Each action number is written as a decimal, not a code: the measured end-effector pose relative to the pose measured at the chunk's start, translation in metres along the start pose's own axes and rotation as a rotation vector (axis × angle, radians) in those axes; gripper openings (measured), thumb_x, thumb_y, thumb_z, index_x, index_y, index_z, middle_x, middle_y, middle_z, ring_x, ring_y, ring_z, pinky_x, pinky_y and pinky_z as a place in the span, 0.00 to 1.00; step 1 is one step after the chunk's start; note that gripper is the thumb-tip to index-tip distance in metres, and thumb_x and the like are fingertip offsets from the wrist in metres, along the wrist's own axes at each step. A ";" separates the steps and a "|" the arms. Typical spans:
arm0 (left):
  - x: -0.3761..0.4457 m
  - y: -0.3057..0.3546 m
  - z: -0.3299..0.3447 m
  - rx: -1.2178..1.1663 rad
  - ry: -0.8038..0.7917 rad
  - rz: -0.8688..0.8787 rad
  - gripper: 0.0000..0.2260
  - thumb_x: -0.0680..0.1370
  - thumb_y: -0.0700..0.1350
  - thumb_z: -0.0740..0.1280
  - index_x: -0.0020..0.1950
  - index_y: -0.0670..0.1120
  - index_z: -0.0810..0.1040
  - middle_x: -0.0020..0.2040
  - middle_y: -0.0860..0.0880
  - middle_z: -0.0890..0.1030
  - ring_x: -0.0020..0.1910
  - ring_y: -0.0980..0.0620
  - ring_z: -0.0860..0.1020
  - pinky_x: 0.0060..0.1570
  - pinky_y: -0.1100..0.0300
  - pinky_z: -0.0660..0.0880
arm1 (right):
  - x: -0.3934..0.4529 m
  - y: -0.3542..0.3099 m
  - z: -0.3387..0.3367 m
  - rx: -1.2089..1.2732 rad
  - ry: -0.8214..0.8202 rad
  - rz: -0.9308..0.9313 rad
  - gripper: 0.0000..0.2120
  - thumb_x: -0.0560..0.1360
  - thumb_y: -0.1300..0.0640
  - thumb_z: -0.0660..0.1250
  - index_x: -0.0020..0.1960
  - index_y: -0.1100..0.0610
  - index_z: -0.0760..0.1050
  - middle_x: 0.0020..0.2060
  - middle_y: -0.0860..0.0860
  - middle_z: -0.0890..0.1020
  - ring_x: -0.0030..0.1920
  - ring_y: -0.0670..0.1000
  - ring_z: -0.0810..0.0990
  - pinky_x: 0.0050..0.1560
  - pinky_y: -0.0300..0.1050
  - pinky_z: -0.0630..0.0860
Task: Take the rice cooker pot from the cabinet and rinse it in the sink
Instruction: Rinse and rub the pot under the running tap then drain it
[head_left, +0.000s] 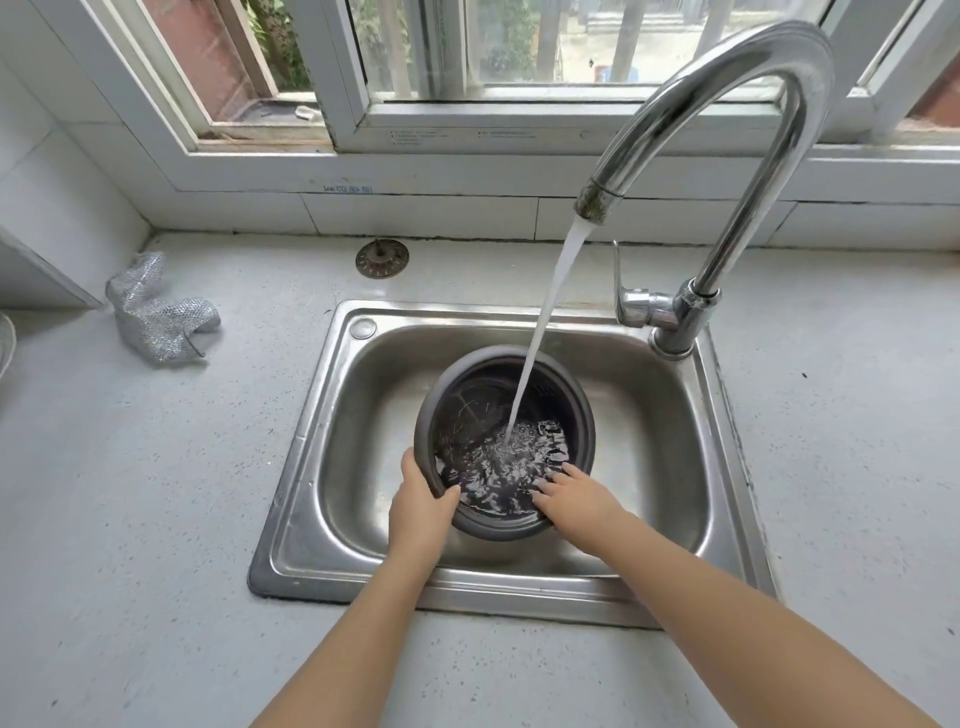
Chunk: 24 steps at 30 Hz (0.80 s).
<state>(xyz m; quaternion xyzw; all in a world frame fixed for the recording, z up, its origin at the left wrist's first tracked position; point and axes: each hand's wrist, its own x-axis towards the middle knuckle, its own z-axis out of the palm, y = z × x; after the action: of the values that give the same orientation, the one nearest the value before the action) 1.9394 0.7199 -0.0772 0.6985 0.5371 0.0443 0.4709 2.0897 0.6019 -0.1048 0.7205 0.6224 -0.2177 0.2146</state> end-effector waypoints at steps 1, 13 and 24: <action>0.001 0.001 0.001 -0.017 -0.013 -0.013 0.28 0.75 0.40 0.65 0.71 0.50 0.57 0.54 0.45 0.79 0.48 0.42 0.79 0.49 0.48 0.79 | -0.001 0.000 0.000 0.010 -0.001 -0.006 0.23 0.80 0.58 0.56 0.73 0.59 0.58 0.74 0.56 0.63 0.73 0.55 0.60 0.74 0.51 0.49; 0.016 0.020 -0.027 -0.128 -0.149 -0.102 0.30 0.73 0.33 0.58 0.70 0.56 0.57 0.48 0.51 0.76 0.43 0.45 0.80 0.30 0.50 0.81 | 0.000 0.015 -0.020 0.059 -0.115 -0.065 0.32 0.75 0.32 0.48 0.71 0.50 0.66 0.67 0.50 0.74 0.72 0.54 0.63 0.74 0.59 0.42; 0.022 0.045 -0.041 0.045 -0.227 -0.106 0.35 0.75 0.34 0.57 0.76 0.56 0.47 0.61 0.43 0.75 0.43 0.40 0.81 0.38 0.44 0.81 | 0.009 0.039 -0.052 -0.244 -0.094 0.064 0.27 0.80 0.42 0.45 0.70 0.53 0.68 0.75 0.53 0.61 0.77 0.53 0.49 0.74 0.59 0.37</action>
<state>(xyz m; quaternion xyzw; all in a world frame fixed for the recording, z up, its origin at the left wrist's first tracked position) 1.9570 0.7629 -0.0325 0.6799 0.5175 -0.0722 0.5144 2.1323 0.6337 -0.0660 0.6975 0.6104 -0.1670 0.3362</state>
